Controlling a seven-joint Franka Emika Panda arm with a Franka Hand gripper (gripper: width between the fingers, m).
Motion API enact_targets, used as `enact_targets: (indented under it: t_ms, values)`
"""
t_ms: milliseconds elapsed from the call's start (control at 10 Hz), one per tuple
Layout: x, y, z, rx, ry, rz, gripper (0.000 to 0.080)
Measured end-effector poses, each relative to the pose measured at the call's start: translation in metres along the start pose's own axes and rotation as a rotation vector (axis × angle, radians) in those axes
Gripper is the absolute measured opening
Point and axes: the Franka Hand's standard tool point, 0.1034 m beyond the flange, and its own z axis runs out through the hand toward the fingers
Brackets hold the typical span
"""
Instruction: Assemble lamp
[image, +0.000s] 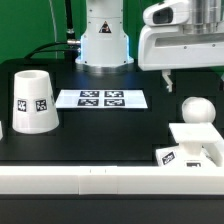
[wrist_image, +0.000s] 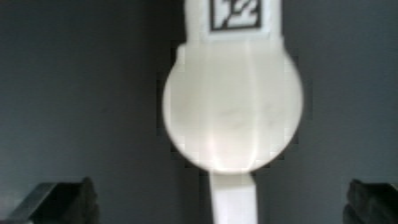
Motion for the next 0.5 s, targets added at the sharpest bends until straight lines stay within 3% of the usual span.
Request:
enact_targets:
  t_ms: [400, 500]
  values:
    - [0.0034, 0.0044, -0.0009, -0.004, -0.009, -0.006, 0.0699]
    - [-0.0021, 0.0038, 0.0018, -0.017, -0.073, 0.000, 0.0699]
